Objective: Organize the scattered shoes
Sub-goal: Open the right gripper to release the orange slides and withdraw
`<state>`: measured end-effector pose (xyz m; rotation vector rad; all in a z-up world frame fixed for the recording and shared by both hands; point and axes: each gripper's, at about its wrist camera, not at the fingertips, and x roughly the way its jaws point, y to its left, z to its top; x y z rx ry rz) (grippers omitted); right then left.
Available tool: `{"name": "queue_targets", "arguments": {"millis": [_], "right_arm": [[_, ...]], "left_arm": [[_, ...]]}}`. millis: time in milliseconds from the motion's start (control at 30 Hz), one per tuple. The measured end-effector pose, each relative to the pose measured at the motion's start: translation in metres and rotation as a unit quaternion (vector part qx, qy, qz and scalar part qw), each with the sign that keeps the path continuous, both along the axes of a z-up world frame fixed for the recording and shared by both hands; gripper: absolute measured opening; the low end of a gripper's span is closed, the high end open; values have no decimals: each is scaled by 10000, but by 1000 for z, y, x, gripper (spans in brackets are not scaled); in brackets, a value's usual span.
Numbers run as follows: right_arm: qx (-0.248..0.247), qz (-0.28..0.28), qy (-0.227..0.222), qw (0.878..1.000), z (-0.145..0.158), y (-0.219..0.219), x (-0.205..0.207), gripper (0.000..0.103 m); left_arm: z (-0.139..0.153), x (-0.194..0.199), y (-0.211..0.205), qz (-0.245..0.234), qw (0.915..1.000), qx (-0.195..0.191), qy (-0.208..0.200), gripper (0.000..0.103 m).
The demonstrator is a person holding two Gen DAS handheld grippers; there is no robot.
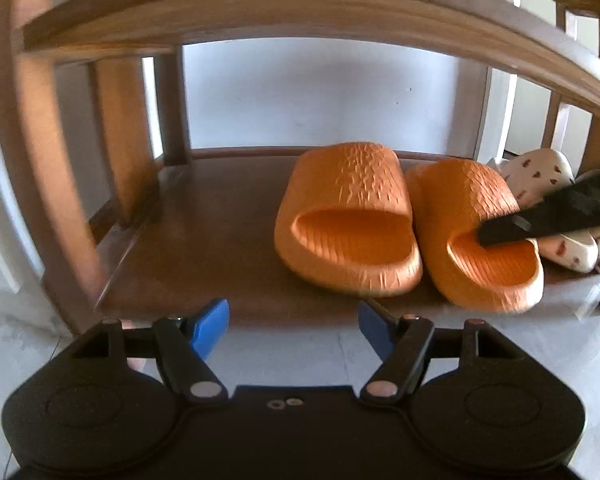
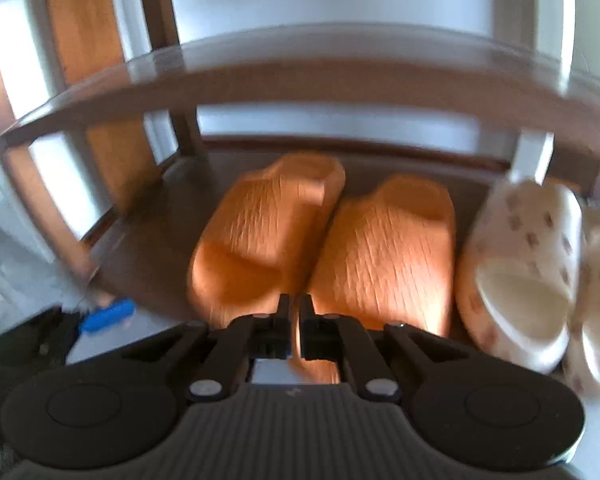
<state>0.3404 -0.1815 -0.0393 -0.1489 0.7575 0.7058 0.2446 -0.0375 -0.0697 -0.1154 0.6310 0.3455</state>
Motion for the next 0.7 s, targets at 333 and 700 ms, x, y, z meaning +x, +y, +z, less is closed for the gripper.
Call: {"name": "queue_targets", "arguments": {"millis": [333, 700], "right_arm": [[-219, -556, -276, 9978, -12, 14, 30, 7], [-1325, 596, 70, 9894, 11, -114, -36, 12]], "left_arm": [[0, -20, -43, -657, 9973, 200, 278, 72], [20, -31, -65, -1041, 9938, 340, 198, 72]]}}
